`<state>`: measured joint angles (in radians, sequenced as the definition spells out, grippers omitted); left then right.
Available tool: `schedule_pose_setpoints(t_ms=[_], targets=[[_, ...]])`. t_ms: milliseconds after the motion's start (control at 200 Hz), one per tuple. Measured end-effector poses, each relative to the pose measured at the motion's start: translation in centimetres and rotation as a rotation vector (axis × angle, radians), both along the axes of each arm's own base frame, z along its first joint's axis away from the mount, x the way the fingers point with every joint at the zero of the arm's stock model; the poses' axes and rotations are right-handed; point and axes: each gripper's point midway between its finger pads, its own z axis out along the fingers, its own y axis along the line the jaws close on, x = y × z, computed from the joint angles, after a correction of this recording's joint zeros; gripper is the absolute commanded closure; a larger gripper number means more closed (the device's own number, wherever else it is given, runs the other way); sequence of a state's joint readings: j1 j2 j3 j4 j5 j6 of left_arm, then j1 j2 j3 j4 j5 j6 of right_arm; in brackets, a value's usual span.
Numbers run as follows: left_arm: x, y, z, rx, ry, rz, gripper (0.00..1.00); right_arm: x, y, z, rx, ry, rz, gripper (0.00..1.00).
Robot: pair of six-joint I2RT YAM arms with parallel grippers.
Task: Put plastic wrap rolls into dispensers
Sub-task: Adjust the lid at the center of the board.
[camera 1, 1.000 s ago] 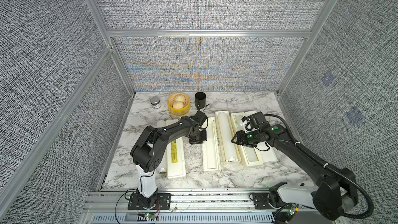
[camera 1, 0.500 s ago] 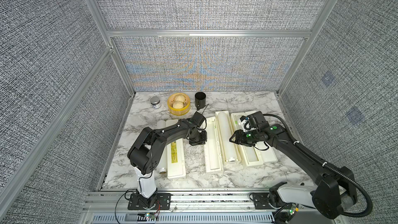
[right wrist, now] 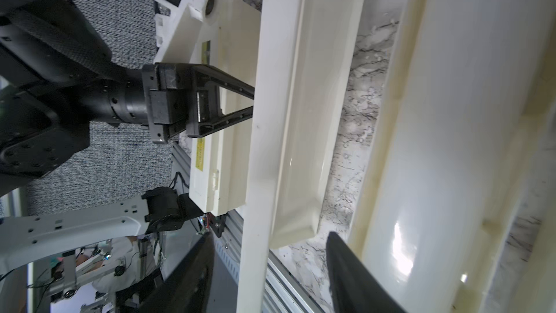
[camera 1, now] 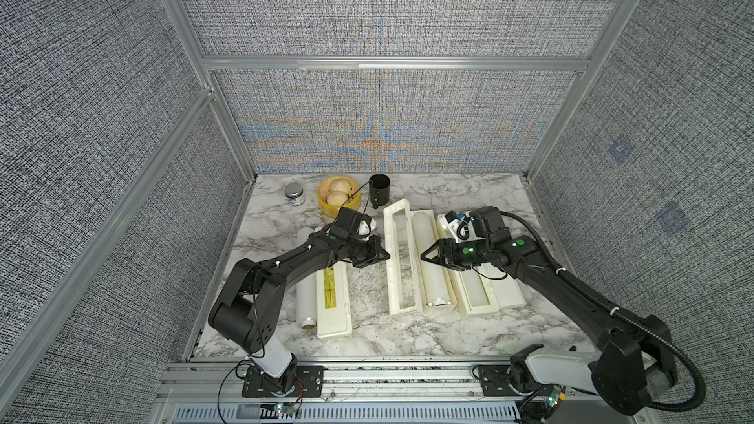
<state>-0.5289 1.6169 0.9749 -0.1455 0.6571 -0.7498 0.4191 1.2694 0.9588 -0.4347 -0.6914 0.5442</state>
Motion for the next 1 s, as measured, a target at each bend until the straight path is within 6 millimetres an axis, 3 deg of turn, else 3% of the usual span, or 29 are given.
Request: schedule_pose_setpoints(t_ms=[475,651,926,996], targets=[[1.6,-2.4,7.2,-0.486,-0.024,-0.003,1.00,-0.8,3.6,6.8,0.364,-0.078,0.170,0.40],[1.6,-2.7,10.3,-0.590,-0.072,-0.038,1.00,-1.0,4.6,8.0,0.443,-0.070,0.223,0.60],[1.4,-2.7,10.6,-0.622,-0.059,-0.041,1.00,-1.3,6.0,9.7,0.532,-0.046,0.277,0.74],[1.5,-2.8,10.6,-0.624,-0.060,-0.042,0.92,-1.3,6.0,9.9,0.542,-0.037,0.274,0.76]])
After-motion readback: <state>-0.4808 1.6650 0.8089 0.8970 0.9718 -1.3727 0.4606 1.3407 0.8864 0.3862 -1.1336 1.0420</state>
